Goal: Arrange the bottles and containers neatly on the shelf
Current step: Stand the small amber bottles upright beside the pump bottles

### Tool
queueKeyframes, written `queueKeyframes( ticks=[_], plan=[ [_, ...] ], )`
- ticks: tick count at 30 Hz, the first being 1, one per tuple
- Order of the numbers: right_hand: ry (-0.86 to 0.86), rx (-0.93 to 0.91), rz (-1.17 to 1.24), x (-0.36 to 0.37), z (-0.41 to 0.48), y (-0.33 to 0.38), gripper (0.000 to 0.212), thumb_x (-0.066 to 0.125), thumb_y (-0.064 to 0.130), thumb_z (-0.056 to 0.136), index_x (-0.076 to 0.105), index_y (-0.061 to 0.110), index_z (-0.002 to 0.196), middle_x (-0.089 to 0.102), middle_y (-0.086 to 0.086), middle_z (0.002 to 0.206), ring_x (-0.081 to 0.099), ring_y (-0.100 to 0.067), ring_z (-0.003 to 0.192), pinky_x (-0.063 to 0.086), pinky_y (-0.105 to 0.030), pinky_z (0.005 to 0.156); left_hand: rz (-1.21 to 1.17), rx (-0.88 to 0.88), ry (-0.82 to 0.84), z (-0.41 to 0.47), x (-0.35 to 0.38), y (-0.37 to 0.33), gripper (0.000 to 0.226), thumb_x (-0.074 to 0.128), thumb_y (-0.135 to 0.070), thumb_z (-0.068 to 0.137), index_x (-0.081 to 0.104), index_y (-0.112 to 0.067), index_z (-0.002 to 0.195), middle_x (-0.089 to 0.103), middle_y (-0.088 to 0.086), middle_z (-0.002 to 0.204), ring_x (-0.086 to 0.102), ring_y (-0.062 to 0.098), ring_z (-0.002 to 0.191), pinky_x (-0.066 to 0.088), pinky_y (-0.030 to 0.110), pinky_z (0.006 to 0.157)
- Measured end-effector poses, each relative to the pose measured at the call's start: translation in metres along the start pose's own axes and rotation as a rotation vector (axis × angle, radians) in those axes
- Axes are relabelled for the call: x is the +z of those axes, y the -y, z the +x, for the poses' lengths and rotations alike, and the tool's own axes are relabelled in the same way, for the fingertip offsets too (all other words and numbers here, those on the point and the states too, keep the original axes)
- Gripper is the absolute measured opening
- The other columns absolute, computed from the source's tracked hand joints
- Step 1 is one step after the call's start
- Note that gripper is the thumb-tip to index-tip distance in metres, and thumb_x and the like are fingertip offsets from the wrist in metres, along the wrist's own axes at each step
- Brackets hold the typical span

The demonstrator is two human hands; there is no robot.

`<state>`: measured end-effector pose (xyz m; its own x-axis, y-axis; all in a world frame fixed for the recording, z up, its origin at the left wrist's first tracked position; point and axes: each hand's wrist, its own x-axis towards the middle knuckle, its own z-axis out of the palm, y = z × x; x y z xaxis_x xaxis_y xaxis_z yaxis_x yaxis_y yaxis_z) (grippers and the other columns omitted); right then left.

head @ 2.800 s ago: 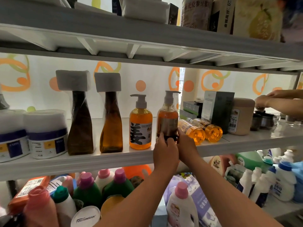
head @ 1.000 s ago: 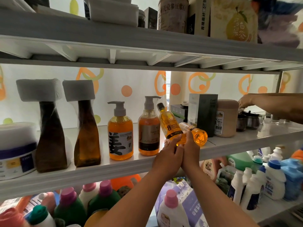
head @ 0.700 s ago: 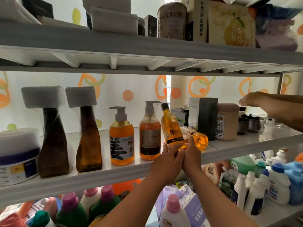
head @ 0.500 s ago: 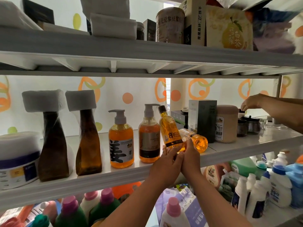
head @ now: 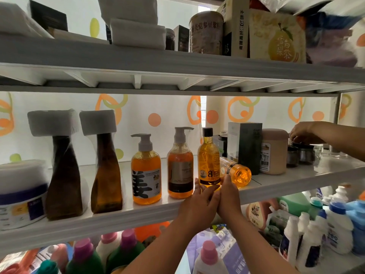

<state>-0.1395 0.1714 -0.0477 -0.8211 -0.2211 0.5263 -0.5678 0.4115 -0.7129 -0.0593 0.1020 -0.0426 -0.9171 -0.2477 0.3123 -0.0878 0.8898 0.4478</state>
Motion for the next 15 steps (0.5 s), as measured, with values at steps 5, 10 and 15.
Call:
queueKeyframes(
  ticks=[5,10,15],
  plan=[
    [0.048,0.063,-0.022,-0.001,0.006,0.004,0.048,0.059,0.028,0.088,0.039,0.005,0.125,0.06,-0.018,0.113,0.061,-0.029,0.101,0.054,-0.041,0.085,-0.056,-0.041,0.051,0.006,-0.004,0.001,0.045,0.017,-0.057,0.095,0.028,-0.051,0.138,-0.002,0.003,0.16,0.054,0.025,0.12,0.05,0.041,0.093],
    [0.086,0.134,-0.075,-0.001,0.013,0.007,0.04,0.039,0.022,0.097,0.034,0.004,0.133,0.057,-0.021,0.116,0.059,-0.031,0.103,0.052,-0.041,0.087,-0.13,-0.09,0.095,0.007,-0.01,-0.001,0.044,0.021,-0.056,0.096,0.037,-0.046,0.136,-0.002,0.004,0.159,0.066,0.03,0.097,0.055,0.042,0.084],
    [0.086,0.139,-0.045,0.001,0.013,0.003,0.037,0.036,0.02,0.1,0.036,0.006,0.133,0.059,-0.017,0.115,0.058,-0.023,0.092,0.038,-0.017,0.057,-0.126,-0.05,0.055,0.01,0.0,0.007,0.045,0.019,-0.061,0.093,0.033,-0.052,0.134,0.002,0.002,0.16,0.059,0.029,0.112,0.052,0.046,0.088]
  ],
)
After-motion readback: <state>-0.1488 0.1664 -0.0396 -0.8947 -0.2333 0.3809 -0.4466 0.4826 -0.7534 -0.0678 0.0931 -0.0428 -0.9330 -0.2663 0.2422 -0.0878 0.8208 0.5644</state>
